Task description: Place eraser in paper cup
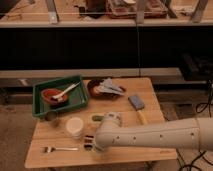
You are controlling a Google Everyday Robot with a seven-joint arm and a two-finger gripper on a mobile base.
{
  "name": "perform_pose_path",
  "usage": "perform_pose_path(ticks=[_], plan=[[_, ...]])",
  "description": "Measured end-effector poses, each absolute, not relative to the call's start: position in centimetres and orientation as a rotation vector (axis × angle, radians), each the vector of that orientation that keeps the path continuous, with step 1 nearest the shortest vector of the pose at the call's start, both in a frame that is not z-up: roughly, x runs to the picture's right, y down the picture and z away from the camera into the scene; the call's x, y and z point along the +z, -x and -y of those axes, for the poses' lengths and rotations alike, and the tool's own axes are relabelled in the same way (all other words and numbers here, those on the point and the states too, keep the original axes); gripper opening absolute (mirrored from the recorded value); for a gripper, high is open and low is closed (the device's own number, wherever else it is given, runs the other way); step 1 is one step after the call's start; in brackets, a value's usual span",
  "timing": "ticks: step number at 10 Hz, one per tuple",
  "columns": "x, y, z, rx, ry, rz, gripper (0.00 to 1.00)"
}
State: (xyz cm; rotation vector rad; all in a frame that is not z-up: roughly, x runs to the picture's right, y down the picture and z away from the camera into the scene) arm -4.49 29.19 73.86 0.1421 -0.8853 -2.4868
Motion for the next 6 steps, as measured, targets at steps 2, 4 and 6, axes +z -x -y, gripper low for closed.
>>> perform_pose_path(ticks=[2, 4, 6], plan=[[73.9, 4.2, -29.1, -2.49, -0.133, 0.88, 0.8], [72.7, 4.6, -27.9, -2.515, -0.166, 0.876, 0.8], [71.0, 4.7, -26.2, -2.542, -0.196, 0.856, 0.8]])
